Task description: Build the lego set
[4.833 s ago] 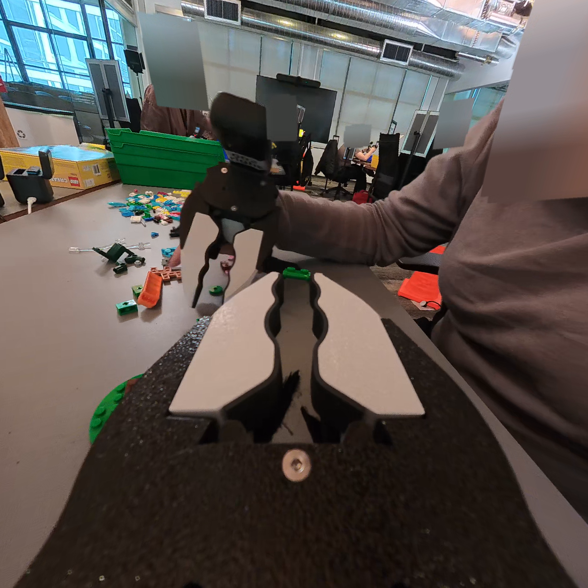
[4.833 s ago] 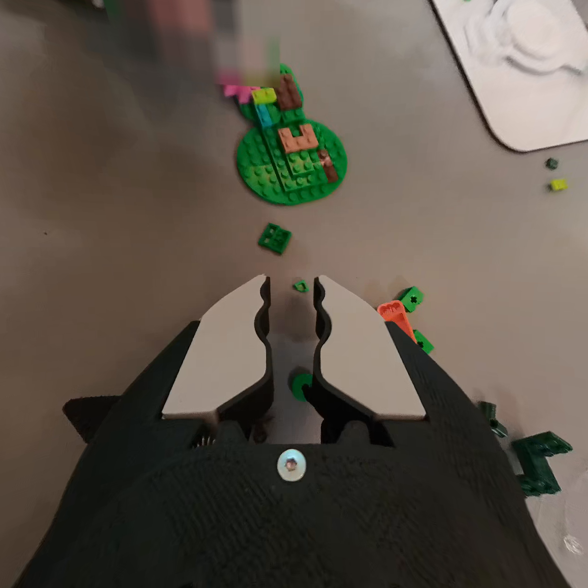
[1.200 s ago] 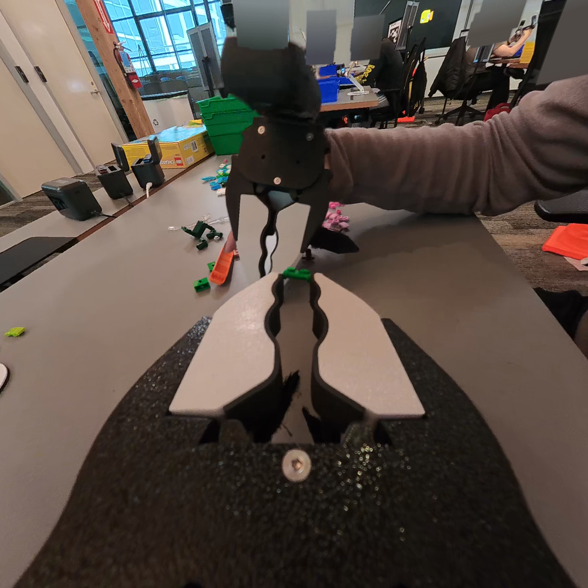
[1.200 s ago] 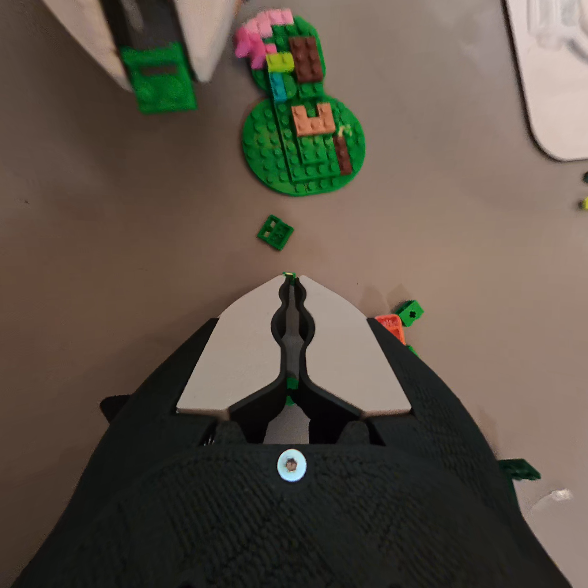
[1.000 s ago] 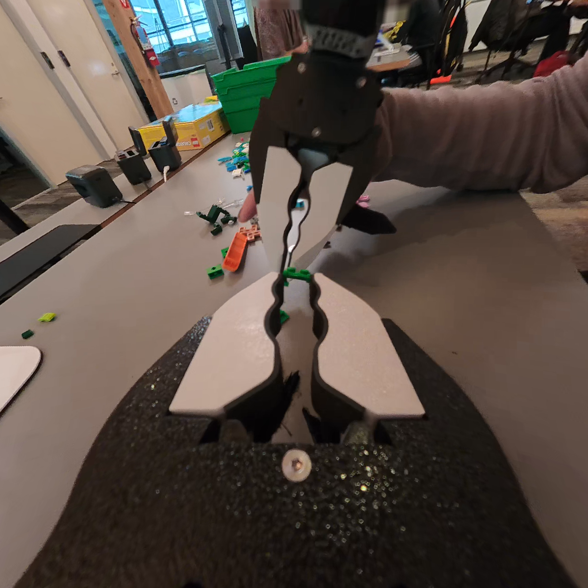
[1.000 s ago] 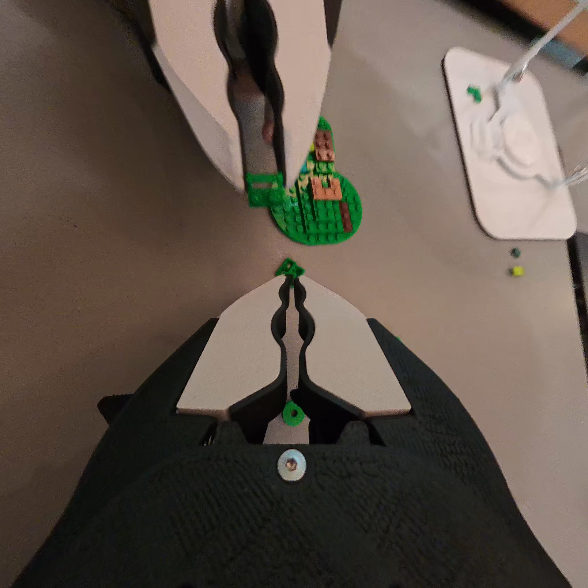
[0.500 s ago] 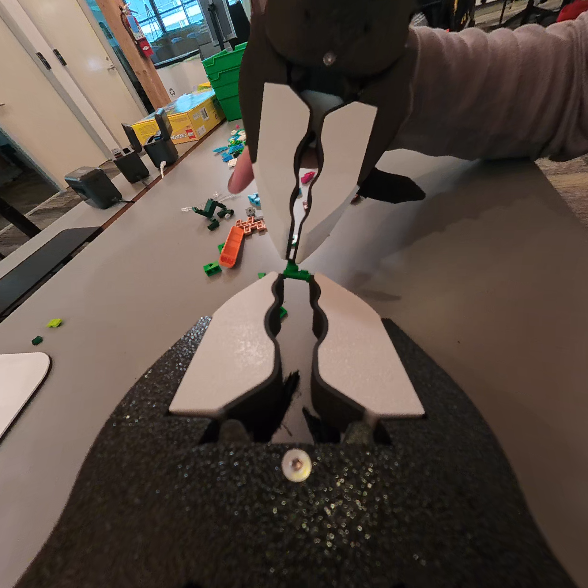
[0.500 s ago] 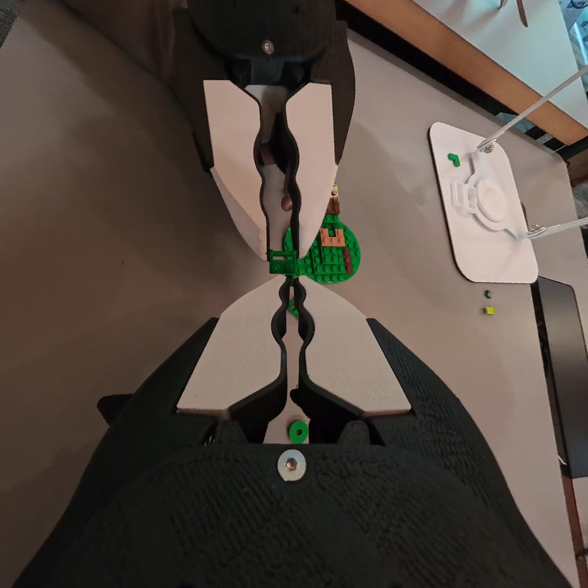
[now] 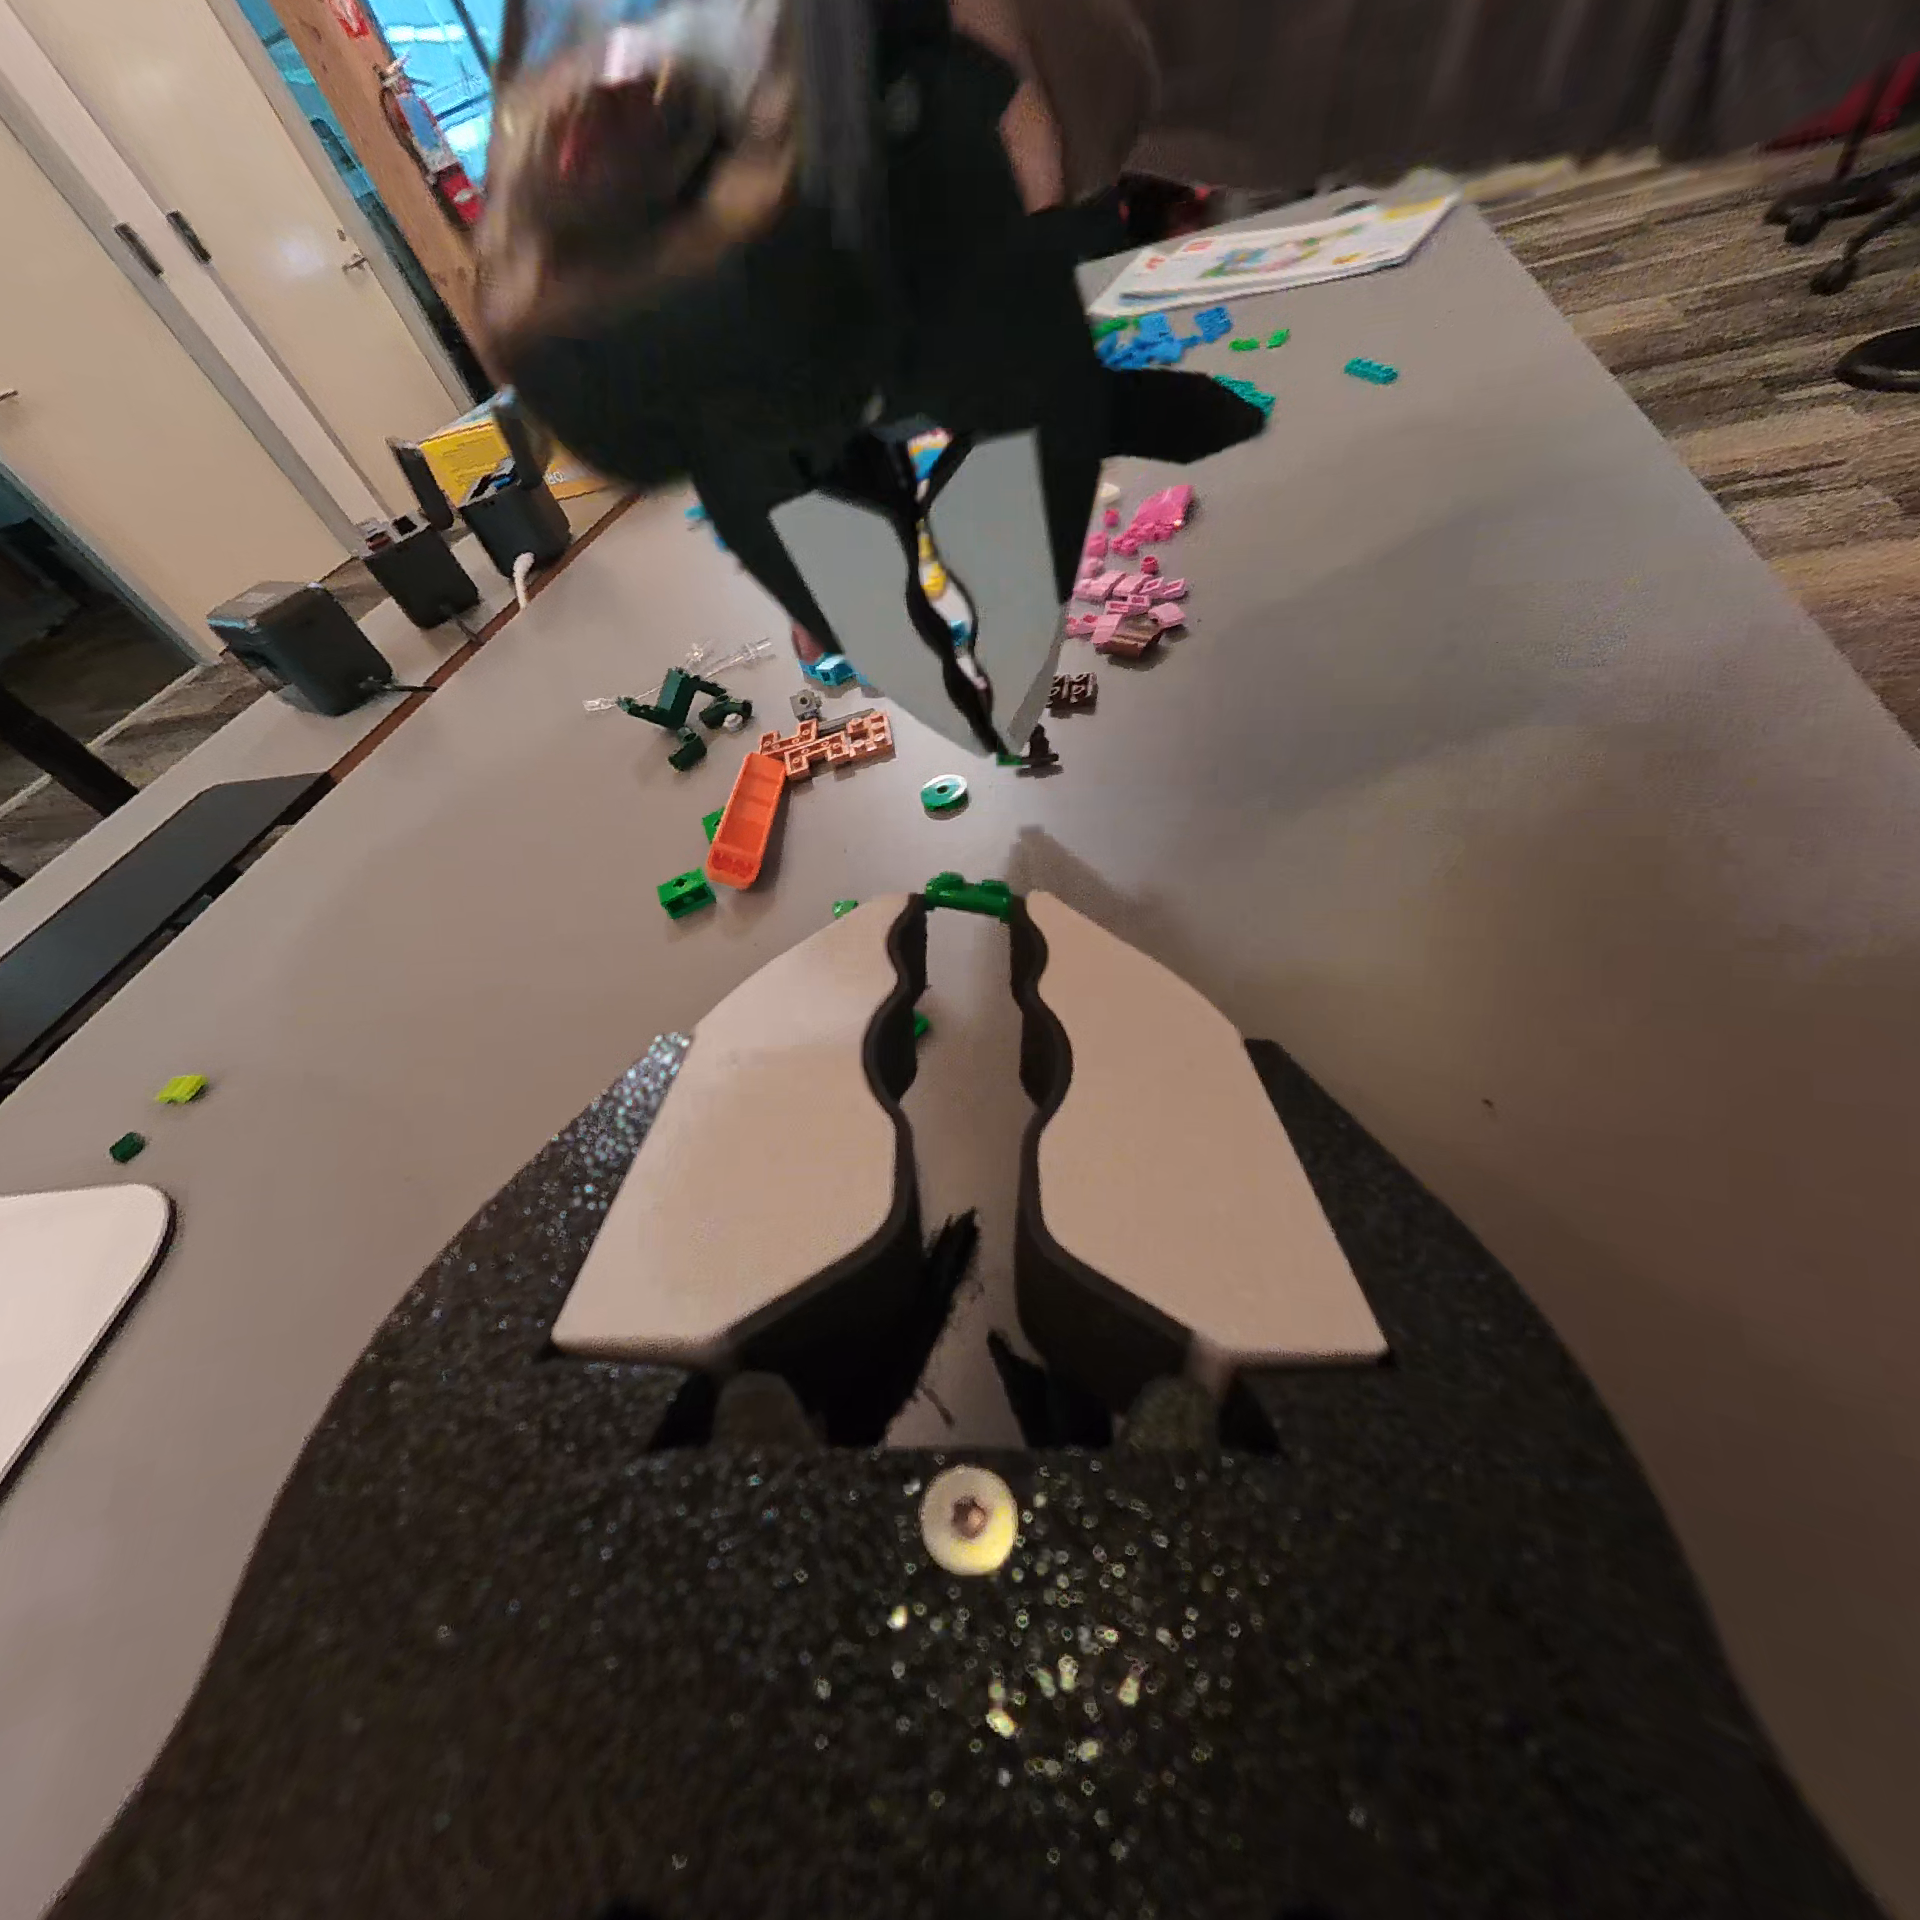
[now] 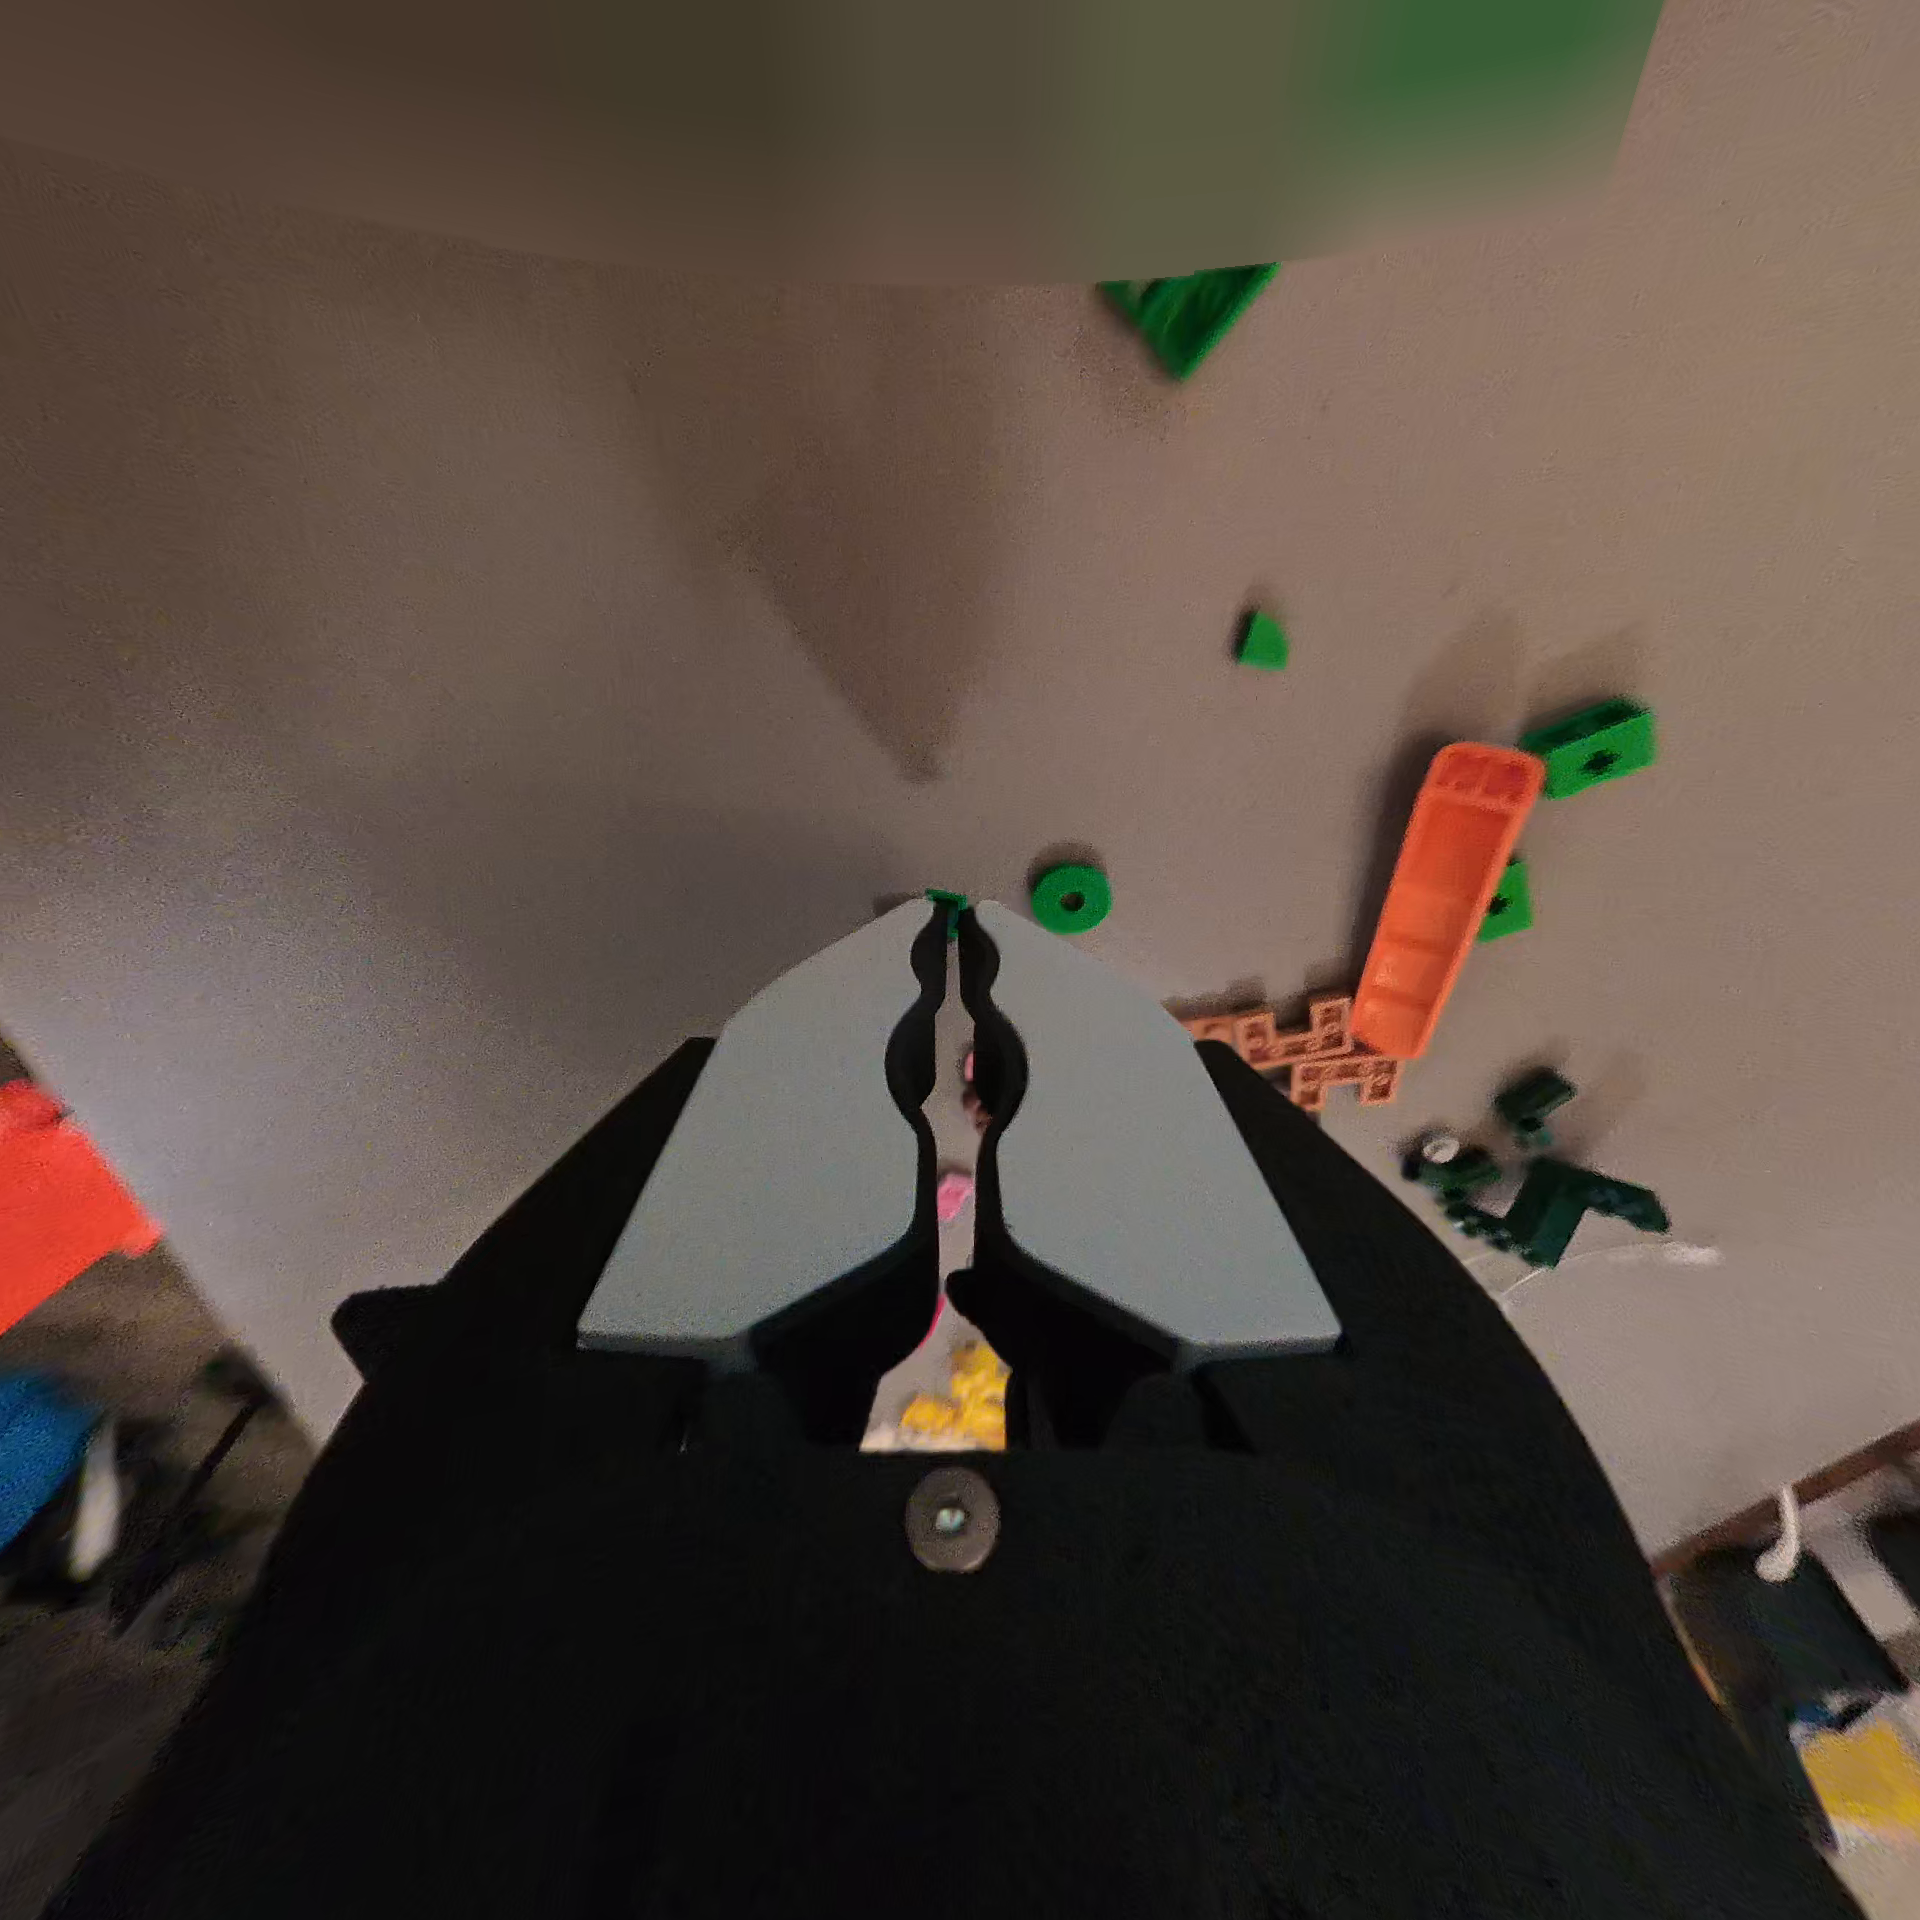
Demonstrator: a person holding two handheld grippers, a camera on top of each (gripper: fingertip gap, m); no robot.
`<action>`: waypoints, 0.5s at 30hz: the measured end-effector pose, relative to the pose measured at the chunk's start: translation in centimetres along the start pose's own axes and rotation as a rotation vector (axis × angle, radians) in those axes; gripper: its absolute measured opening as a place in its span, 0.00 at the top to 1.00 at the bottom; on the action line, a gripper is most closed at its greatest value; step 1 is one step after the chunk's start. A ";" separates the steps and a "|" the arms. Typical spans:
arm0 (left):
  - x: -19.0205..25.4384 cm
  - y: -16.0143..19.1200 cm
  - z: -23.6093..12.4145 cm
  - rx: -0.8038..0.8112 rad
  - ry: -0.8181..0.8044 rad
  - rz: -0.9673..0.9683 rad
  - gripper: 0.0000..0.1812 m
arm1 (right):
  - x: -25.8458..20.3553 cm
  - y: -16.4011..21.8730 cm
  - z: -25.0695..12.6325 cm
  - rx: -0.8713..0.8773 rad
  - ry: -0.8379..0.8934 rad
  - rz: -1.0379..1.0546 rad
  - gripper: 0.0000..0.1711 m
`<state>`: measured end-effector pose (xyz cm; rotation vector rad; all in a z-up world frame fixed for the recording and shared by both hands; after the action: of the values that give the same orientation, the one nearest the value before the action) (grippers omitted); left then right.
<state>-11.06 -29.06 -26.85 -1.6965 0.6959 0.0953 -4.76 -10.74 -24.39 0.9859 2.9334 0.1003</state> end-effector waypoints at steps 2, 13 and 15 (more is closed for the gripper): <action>0.4 -0.2 -0.3 0.058 0.078 0.043 0.92 | 0.4 -0.7 0.6 -0.142 -0.036 0.032 1.00; 1.0 -0.4 -0.9 0.168 0.179 0.078 0.92 | 1.8 -4.6 1.7 -0.235 -0.086 0.088 1.00; 0.9 -0.4 -0.9 0.171 0.177 0.075 0.92 | 1.6 -3.9 0.8 -0.153 -0.084 0.104 0.99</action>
<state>-10.36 -30.21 -26.65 -1.5271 0.8745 -0.0610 -8.38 -12.83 -25.53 1.0904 2.7500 0.2758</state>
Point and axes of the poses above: each gripper's, where its closed fingertips meet, z out along the fingers, y out of its underside, x = y × z across the jaws, the point moved 10 cm from there along -z, back along the fingers, and after that the axes turned 11 degrees about z, right-handed, at the moved point
